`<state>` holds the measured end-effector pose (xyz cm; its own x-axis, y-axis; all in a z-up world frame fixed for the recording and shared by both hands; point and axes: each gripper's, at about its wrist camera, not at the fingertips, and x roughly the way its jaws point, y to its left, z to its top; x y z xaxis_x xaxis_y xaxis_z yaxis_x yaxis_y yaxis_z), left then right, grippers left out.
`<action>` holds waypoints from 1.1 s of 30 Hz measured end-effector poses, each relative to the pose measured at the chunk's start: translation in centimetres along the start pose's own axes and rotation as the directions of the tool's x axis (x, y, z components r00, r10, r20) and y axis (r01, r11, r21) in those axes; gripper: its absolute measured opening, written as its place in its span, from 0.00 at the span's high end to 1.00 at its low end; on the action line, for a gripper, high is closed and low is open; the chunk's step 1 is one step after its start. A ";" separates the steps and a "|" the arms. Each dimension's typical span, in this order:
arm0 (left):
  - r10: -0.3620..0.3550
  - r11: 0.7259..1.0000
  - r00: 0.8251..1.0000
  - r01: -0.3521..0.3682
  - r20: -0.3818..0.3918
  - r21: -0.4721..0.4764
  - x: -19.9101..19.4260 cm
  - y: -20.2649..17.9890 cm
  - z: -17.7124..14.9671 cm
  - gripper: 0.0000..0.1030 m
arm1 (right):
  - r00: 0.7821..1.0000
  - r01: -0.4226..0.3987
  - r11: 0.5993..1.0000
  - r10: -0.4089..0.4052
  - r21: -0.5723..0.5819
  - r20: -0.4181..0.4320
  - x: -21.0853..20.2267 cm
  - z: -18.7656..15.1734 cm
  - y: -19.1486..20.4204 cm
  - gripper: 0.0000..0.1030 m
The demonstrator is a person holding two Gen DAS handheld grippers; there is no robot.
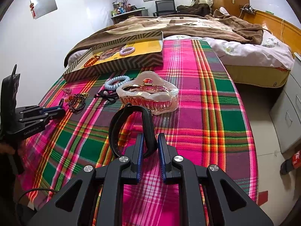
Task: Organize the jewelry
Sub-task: 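Carry the hair tie in the left tool and black band in the right tool to the tray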
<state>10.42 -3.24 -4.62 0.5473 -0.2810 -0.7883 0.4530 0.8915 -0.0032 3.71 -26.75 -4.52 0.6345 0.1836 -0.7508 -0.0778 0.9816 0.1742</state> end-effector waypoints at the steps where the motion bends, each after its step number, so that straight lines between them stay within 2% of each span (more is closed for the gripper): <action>1: 0.000 1.000 1.000 0.000 0.009 -0.004 -0.3 0.1 0.0 0.86 | 1.000 0.001 1.000 -0.001 -0.001 0.004 -0.1 0.0 0.1 0.85; 20: 0.036 0.999 0.987 -0.033 0.153 -0.024 -6.4 1.4 2.2 0.86 | 0.995 0.021 0.999 -0.018 -0.030 0.098 -3.4 2.8 1.6 0.85; 33: 0.037 0.997 0.977 -0.022 0.211 -0.074 -7.0 4.4 6.3 0.86 | 0.990 0.005 0.997 0.006 -0.075 0.141 -2.2 9.0 3.2 0.85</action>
<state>13.00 0.45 4.78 0.6998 -0.3166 -0.6403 0.3877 0.9212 -0.0317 9.03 -24.46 3.45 0.7360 0.1804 -0.6525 -0.1323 0.9836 0.1226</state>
